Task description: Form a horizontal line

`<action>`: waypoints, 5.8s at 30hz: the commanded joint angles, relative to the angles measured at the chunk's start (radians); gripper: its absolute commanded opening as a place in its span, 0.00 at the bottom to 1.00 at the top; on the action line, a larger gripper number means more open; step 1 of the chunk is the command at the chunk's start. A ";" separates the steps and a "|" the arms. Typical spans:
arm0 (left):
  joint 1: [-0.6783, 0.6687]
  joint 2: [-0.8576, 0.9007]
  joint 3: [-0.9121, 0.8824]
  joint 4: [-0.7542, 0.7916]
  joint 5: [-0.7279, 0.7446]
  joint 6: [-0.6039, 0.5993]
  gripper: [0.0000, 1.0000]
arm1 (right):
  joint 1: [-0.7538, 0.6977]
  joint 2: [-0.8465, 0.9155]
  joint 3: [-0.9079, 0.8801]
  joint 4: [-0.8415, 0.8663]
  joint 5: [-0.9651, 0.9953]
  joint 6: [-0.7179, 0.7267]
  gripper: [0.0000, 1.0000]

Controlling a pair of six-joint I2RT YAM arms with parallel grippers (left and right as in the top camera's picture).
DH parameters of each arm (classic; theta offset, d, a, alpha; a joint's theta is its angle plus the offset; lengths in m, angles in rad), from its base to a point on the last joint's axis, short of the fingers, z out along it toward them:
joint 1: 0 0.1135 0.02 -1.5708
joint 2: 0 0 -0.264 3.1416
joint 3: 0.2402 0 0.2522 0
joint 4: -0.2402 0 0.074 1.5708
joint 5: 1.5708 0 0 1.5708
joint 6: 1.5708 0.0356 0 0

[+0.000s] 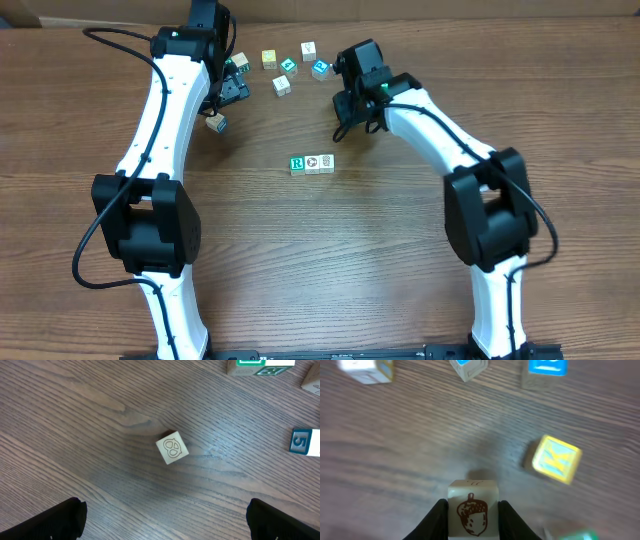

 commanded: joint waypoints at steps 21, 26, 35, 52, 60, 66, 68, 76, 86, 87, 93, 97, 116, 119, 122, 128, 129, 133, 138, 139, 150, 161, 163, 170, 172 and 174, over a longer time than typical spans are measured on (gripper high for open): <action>-0.002 -0.023 0.019 -0.002 0.004 0.008 1.00 | 0.014 -0.108 -0.143 -0.225 -0.068 0.324 0.24; -0.002 -0.023 0.019 -0.002 0.004 0.008 1.00 | 0.029 -0.108 -0.192 -0.173 -0.067 0.324 0.25; -0.002 -0.023 0.019 -0.002 0.004 0.008 1.00 | 0.046 -0.107 -0.216 -0.139 -0.068 0.324 0.25; -0.002 -0.023 0.019 -0.002 0.004 0.008 1.00 | 0.048 -0.107 -0.216 -0.122 -0.040 0.324 0.40; -0.002 -0.023 0.019 -0.002 0.004 0.008 1.00 | 0.034 -0.107 -0.216 -0.113 0.022 0.362 0.36; -0.002 -0.023 0.019 -0.002 0.004 0.008 1.00 | 0.016 -0.107 -0.216 -0.120 0.127 0.401 0.24; -0.002 -0.023 0.019 -0.002 0.004 0.008 1.00 | 0.010 -0.107 -0.216 -0.138 0.129 0.403 0.12; -0.002 -0.023 0.019 -0.002 0.004 0.008 1.00 | 0.010 -0.107 -0.217 -0.294 -0.009 0.403 0.04; -0.002 -0.023 0.019 -0.002 0.004 0.008 1.00 | 0.010 -0.107 -0.239 -0.297 -0.142 0.403 0.04; -0.002 -0.023 0.019 -0.002 0.004 0.008 1.00 | 0.011 -0.107 -0.244 -0.292 -0.142 0.403 0.04; -0.002 -0.023 0.019 -0.002 0.004 0.008 1.00 | 0.016 -0.107 -0.268 -0.269 -0.142 0.403 0.04; -0.002 -0.023 0.019 -0.002 0.004 0.008 1.00 | 0.016 -0.107 -0.276 -0.253 -0.142 0.403 0.04; -0.002 -0.023 0.019 -0.002 0.004 0.008 1.00 | 0.018 -0.107 -0.276 -0.200 -0.228 0.403 0.04; -0.002 -0.023 0.019 -0.002 0.004 0.008 1.00 | 0.018 -0.107 -0.276 -0.187 -0.228 0.403 0.04; -0.002 -0.023 0.019 -0.002 0.004 0.008 1.00 | 0.018 -0.107 -0.276 -0.181 -0.228 0.403 0.04; -0.002 -0.023 0.019 -0.002 0.004 0.008 1.00 | 0.018 -0.108 -0.267 -0.206 -0.296 0.402 0.05; -0.002 -0.023 0.019 -0.002 0.004 0.008 1.00 | 0.018 -0.109 -0.253 -0.237 -0.298 0.402 0.05; -0.002 -0.023 0.019 -0.002 0.004 0.008 1.00 | 0.007 -0.125 -0.182 -0.330 -0.275 0.391 0.05; -0.002 -0.023 0.019 -0.002 0.004 0.008 1.00 | -0.005 -0.140 -0.141 -0.357 -0.126 0.391 0.05; -0.002 -0.023 0.019 -0.002 0.004 0.008 1.00 | -0.006 -0.140 -0.141 -0.357 -0.103 0.391 0.05; -0.002 -0.023 0.019 -0.002 0.004 0.008 1.00 | -0.006 -0.118 -0.144 -0.304 0.062 0.399 0.04; -0.002 -0.023 0.019 -0.002 0.004 0.008 1.00 | -0.004 -0.089 -0.224 -0.198 0.055 0.403 0.04; -0.002 -0.023 0.019 -0.002 0.004 0.008 1.00 | -0.004 -0.089 -0.243 -0.180 0.055 0.402 0.04; -0.002 -0.023 0.019 -0.002 0.004 0.008 1.00 | -0.004 -0.089 -0.283 -0.130 0.039 0.402 0.04; -0.002 -0.023 0.019 -0.002 0.004 0.008 1.00 | -0.004 -0.089 -0.283 -0.130 0.035 0.398 0.04; -0.002 -0.023 0.019 -0.002 0.004 0.008 1.00 | -0.004 -0.089 -0.283 -0.123 0.017 0.397 0.04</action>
